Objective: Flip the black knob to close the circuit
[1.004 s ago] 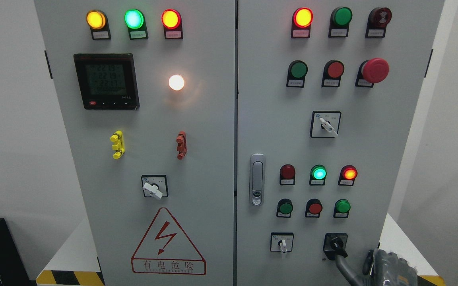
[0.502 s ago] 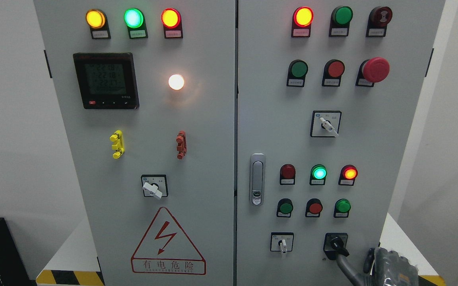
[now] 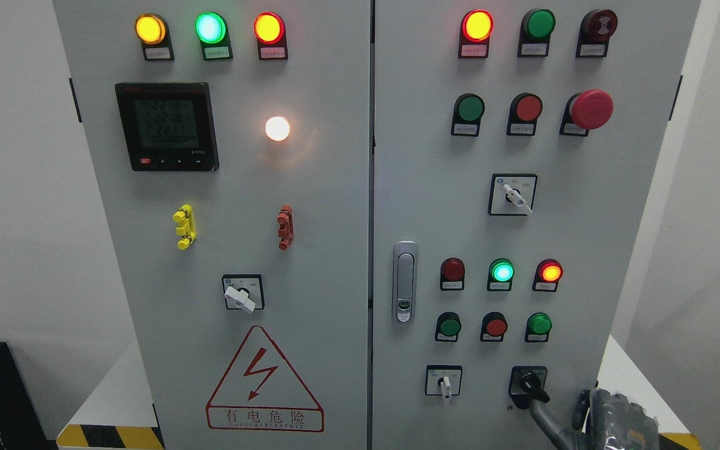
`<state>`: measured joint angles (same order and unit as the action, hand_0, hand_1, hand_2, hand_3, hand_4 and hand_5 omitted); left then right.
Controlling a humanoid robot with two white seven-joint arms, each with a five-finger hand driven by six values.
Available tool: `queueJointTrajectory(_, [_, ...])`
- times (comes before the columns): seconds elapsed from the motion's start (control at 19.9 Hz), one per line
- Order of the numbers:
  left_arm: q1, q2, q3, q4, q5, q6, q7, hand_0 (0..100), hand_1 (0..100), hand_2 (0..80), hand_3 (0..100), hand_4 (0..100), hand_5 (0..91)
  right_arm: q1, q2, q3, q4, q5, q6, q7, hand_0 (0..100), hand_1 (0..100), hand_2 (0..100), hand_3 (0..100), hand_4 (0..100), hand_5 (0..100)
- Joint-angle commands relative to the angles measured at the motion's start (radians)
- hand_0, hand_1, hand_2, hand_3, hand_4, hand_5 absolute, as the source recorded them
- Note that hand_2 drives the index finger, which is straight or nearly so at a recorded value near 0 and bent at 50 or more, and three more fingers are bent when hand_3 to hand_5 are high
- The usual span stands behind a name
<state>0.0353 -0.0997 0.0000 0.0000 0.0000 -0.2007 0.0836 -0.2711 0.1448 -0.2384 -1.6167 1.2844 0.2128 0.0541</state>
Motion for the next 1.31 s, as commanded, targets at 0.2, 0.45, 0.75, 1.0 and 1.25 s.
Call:
queueJointTrajectory(0.2, [0.000, 0.000, -0.021, 0.021, -0.021, -0.002, -0.001, 12, 56, 0.0, 0, 0, 0.0, 0.016, -0.001, 0.016, -0.025, -0.034, -0.004, -0.010, 0, 6, 80, 96, 80, 80])
queueJointTrajectory(0.45, [0.000, 0.000, -0.021, 0.021, -0.021, 0.000, -0.001, 12, 56, 0.0, 0, 0, 0.0, 0.024, -0.001, 0.047, -0.025, -0.034, -0.007, -0.010, 0, 6, 80, 96, 79, 80])
queueJointTrajectory(0.75, [0.000, 0.000, -0.021, 0.021, -0.021, 0.000, -0.001, 12, 56, 0.0, 0, 0, 0.0, 0.036, -0.001, 0.054, -0.025, -0.034, -0.015, -0.013, 0, 6, 80, 96, 79, 80])
queueJointTrajectory(1.0, [0.000, 0.000, -0.021, 0.021, -0.021, -0.002, -0.001, 12, 56, 0.0, 0, 0, 0.0, 0.049, -0.001, 0.067, -0.031, -0.034, -0.033, -0.014, 0, 7, 80, 96, 79, 79])
queueJointTrajectory(1.25, [0.000, 0.000, -0.021, 0.021, -0.021, -0.002, -0.001, 12, 56, 0.0, 0, 0, 0.0, 0.073, -0.001, 0.086, -0.051, -0.078, -0.052, -0.045, 0, 7, 80, 96, 79, 79])
